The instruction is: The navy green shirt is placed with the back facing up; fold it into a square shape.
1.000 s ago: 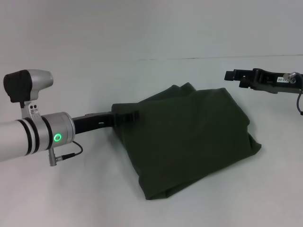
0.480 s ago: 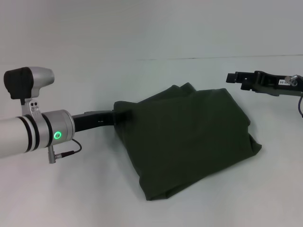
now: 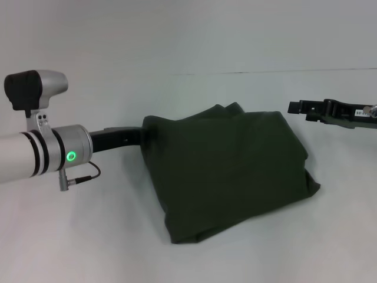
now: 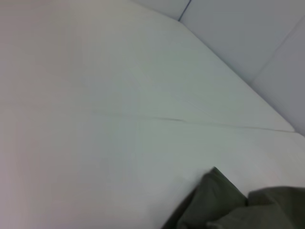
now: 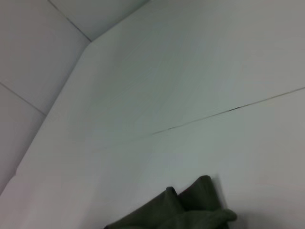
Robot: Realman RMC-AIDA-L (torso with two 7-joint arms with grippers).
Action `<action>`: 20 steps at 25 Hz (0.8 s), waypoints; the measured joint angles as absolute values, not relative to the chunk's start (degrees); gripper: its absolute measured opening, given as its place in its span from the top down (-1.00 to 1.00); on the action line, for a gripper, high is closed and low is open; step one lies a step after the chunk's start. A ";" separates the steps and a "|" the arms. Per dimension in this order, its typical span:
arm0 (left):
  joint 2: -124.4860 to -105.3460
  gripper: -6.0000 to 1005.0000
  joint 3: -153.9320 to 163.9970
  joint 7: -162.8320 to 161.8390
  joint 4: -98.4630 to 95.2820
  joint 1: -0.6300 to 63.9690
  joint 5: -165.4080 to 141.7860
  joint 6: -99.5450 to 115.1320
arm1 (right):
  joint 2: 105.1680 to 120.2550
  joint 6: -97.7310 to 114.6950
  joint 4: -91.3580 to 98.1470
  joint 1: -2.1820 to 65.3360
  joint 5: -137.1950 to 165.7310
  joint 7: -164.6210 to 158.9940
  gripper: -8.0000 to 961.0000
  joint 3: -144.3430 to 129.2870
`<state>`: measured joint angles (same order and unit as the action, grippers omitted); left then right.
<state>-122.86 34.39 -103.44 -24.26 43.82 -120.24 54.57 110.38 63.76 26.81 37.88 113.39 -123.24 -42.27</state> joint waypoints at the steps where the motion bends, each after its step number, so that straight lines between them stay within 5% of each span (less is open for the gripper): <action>1: -122.76 0.71 34.39 -103.55 -24.26 43.96 -120.24 54.17 | 110.35 64.07 26.81 37.75 113.38 -122.93 -0.55 -42.27; 20: -122.34 0.80 34.46 -103.96 -24.26 44.19 -120.23 52.35 | 113.49 63.58 25.93 37.89 113.64 -118.95 -0.40 -43.50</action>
<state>-122.34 34.46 -103.96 -24.26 44.19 -120.23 52.35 113.49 63.58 25.93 37.89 113.64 -118.95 -43.50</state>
